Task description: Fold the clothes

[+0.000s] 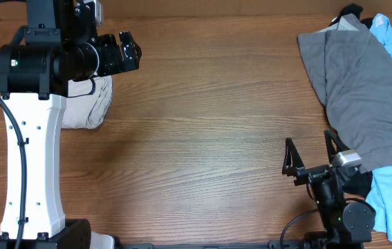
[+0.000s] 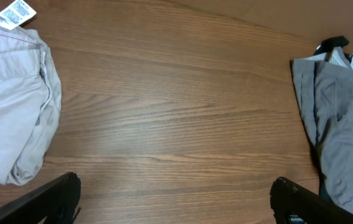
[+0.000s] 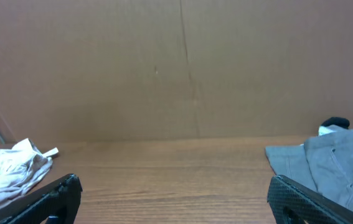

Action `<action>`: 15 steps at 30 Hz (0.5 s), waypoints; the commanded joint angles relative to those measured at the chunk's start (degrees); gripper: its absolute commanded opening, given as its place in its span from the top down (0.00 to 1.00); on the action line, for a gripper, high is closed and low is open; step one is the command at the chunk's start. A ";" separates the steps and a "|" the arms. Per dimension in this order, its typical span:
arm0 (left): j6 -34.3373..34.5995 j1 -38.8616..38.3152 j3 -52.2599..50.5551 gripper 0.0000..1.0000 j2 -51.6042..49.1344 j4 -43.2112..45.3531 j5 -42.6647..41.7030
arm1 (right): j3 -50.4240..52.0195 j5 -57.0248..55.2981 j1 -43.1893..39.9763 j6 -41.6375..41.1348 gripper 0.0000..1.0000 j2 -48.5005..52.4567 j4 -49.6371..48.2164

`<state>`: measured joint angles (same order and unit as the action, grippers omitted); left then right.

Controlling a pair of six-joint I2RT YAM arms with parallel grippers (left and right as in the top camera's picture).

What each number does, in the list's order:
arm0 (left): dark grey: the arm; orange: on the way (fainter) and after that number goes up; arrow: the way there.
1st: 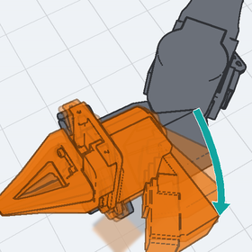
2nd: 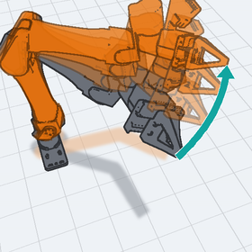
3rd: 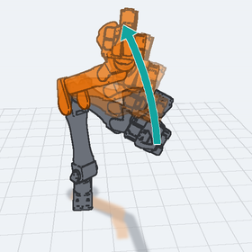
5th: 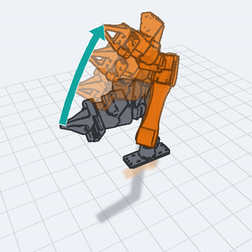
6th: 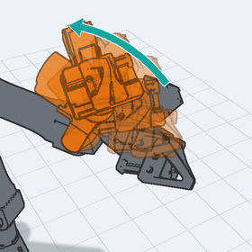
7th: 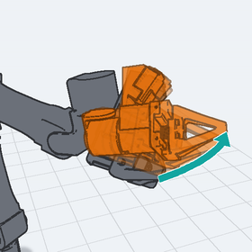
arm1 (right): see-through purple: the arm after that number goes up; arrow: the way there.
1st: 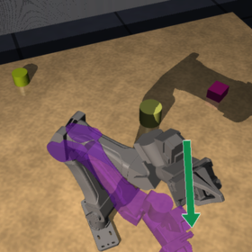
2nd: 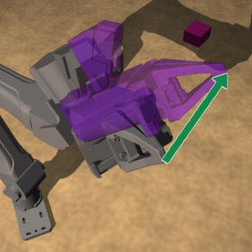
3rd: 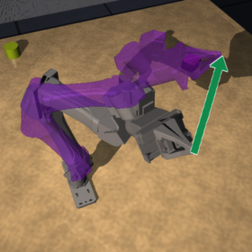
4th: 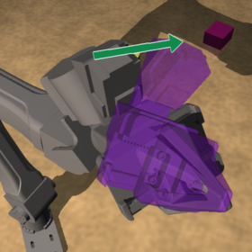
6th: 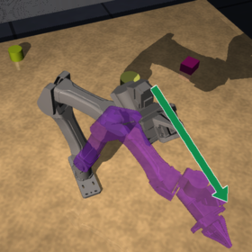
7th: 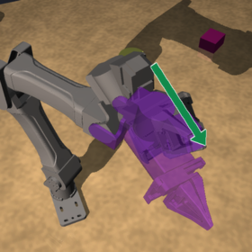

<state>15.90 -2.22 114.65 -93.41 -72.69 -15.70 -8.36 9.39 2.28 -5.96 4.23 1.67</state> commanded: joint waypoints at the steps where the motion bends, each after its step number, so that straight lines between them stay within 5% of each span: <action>1: -1.36 -0.07 0.59 0.00 -0.13 0.04 -0.37 | 2.69 -0.76 -0.22 0.22 0.00 -2.93 -0.35; 15: -1.36 -0.07 0.59 0.00 -0.13 0.02 -0.37 | 7.91 -0.39 -0.11 0.04 0.00 -4.11 1.62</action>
<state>15.90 -2.22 114.65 -93.41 -72.69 -15.70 -1.06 9.43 2.28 -5.96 0.97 3.53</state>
